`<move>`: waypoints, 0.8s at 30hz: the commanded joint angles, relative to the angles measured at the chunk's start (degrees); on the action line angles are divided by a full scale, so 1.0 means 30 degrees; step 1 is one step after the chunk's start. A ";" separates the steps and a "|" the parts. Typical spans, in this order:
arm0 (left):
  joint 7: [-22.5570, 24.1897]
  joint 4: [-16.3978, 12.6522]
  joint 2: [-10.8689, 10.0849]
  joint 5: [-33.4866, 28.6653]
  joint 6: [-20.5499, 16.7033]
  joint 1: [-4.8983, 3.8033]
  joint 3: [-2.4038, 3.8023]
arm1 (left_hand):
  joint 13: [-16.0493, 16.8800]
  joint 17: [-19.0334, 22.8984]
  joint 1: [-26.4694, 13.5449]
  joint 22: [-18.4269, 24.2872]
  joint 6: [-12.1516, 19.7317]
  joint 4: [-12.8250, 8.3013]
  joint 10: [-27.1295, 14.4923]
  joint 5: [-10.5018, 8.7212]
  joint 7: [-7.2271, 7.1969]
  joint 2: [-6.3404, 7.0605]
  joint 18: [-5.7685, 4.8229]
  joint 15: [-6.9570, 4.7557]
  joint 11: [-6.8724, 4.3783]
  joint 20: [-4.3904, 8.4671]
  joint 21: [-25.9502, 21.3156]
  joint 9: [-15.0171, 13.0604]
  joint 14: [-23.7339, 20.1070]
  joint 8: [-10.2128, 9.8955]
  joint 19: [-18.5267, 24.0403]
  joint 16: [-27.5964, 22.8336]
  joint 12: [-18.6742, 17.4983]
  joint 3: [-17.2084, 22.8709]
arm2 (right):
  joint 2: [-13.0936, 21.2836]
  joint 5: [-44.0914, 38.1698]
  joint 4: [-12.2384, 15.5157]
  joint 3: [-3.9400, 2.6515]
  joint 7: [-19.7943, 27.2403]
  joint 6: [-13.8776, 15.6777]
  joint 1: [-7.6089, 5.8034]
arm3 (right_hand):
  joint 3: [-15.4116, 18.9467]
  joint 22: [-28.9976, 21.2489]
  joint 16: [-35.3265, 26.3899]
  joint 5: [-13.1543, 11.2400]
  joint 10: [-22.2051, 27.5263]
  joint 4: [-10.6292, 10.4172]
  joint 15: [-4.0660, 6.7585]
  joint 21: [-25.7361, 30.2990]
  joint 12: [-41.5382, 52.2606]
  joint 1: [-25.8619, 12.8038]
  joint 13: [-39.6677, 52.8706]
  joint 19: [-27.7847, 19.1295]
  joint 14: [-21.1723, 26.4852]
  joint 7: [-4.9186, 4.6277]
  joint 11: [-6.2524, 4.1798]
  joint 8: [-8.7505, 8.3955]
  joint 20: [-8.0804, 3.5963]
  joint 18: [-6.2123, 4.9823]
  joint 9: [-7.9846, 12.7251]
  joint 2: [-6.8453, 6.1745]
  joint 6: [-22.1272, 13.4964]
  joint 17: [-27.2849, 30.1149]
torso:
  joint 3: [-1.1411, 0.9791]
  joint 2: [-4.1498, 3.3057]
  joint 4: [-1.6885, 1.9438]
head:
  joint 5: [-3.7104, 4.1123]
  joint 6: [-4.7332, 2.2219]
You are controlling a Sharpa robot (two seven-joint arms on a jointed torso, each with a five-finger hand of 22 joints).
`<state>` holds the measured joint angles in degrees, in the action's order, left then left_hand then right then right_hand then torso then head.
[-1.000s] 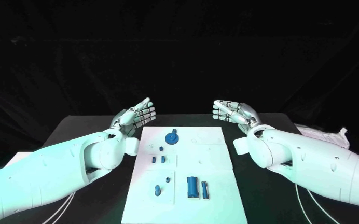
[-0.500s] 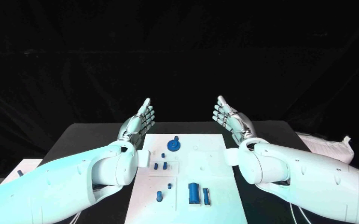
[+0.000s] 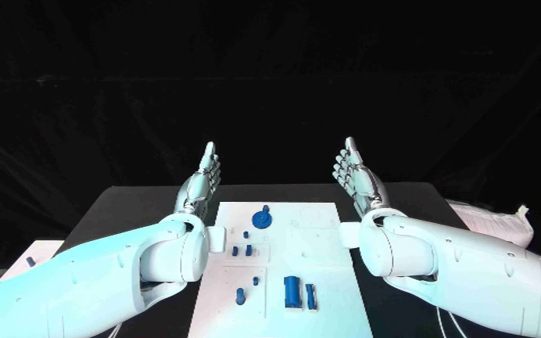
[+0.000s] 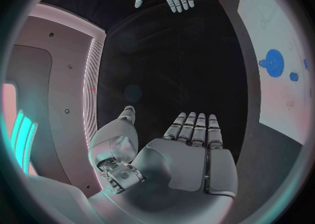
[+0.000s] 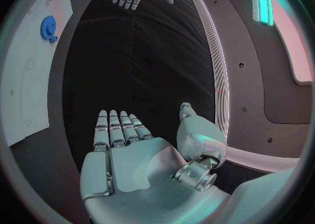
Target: Assemble the parts on the task board
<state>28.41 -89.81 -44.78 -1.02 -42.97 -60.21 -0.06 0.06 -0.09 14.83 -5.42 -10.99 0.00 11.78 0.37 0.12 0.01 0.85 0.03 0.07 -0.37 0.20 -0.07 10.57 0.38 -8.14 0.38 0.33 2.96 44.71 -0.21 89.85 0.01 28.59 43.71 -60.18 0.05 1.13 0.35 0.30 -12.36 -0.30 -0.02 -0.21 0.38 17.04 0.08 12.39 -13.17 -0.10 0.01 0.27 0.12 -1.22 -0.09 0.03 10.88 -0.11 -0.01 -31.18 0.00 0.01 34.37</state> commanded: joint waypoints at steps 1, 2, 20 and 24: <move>0.0461 -0.0049 0.0030 0.0341 -0.0381 0.0017 0.0021 | -0.0021 0.0028 -0.1525 0.1807 0.1124 0.0001 -0.1214 -0.0125 -0.0040 -0.0003 -0.0285 -0.0009 -0.0024 0.0122 -0.0068 0.0022 -0.1083 -0.0127 0.0851 -0.0125 -0.0111 -0.0985 | -0.0005 0.0071 0.0034 -0.0003 0.0403 0.0137 0.0007 | -0.0018 -0.0376 -0.0116 -0.0099 0.1268 0.0099 0.0007 0.0069 -0.0126 -0.1754 -0.0027 -0.1284 0.1353 0.0033 -0.0003 -0.0091 -0.0041 0.0408 0.0031 -0.0009 -0.1125 0.0037 | 0.0002 0.0001 0.0000 | -0.0002 0.0002; 0.0461 -0.0049 0.0030 0.0341 -0.0381 0.0017 0.0021 | -0.0021 0.0028 -0.1617 0.1807 0.1195 0.0001 -0.1291 -0.0125 -0.0040 -0.0003 -0.0285 -0.0009 -0.0024 0.0122 -0.0068 0.0022 -0.1153 -0.0127 0.0910 -0.0125 -0.0111 -0.0985 | -0.0005 0.0071 0.0034 -0.0003 0.0403 0.0137 0.0007 | -0.0018 -0.0376 -0.0116 -0.0099 0.1339 0.0099 0.0007 0.0069 -0.0126 -0.1862 -0.0027 -0.1376 0.1445 0.0033 -0.0003 -0.0091 -0.0041 0.0408 0.0031 -0.0009 -0.1194 0.0037 | 0.0002 0.0001 0.0000 | -0.0002 0.0002; 0.0461 -0.0049 0.0030 0.0341 -0.0381 0.0017 0.0021 | -0.0021 0.0028 -0.4942 0.1807 0.3662 0.0001 -0.3926 -0.0125 -0.0040 -0.0003 -0.0285 -0.0009 -0.0024 0.0122 -0.0068 0.0022 -0.3523 -0.0127 0.2712 -0.0125 -0.0111 -0.0985 | -0.0005 0.0071 0.0034 -0.0003 0.0403 0.0137 0.0007 | -0.0018 -0.0376 -0.0116 -0.0099 0.4121 0.0099 0.0007 0.0069 -0.0126 -0.5681 -0.0027 -0.4131 0.4390 0.0033 -0.0003 -0.0091 -0.0041 0.0408 0.0031 -0.0009 -0.3628 0.0037 | 0.0002 0.0001 0.0000 | -0.0002 0.0002; 0.0461 -0.0049 0.0030 0.0341 -0.0381 0.0017 0.0021 | -0.0021 0.0028 -0.4942 0.1807 0.3662 0.0001 -0.3926 -0.0125 -0.0040 -0.0003 -0.0285 -0.0009 -0.0024 0.0122 -0.0068 0.0022 -0.3523 -0.0127 0.2712 -0.0125 -0.0111 -0.0985 | -0.0005 0.0071 0.0034 -0.0003 0.0403 0.0137 0.0007 | -0.0018 -0.0376 -0.0116 -0.0099 0.4121 0.0099 0.0007 0.0069 -0.0126 -0.5681 -0.0027 -0.4131 0.4390 0.0033 -0.0003 -0.0091 -0.0041 0.0408 0.0031 -0.0009 -0.3628 0.0037 | 0.0002 0.0001 0.0000 | -0.0002 0.0002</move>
<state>28.75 -89.83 -44.78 -0.64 -43.96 -60.20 -0.06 0.09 -0.10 0.44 -0.05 -0.29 -0.01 0.31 0.38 -0.02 0.00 0.86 0.01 -0.01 0.01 0.21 -0.10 0.31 0.38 -0.19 0.38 0.33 0.15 44.71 0.30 89.88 0.02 28.94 44.30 -60.17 0.06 0.05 0.35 0.30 -0.26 -0.30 0.01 -0.21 0.38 0.30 0.06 0.27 -0.29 0.01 -0.04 0.19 0.01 -0.36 -0.08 0.00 0.20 -0.09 0.00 -31.18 0.00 0.01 34.37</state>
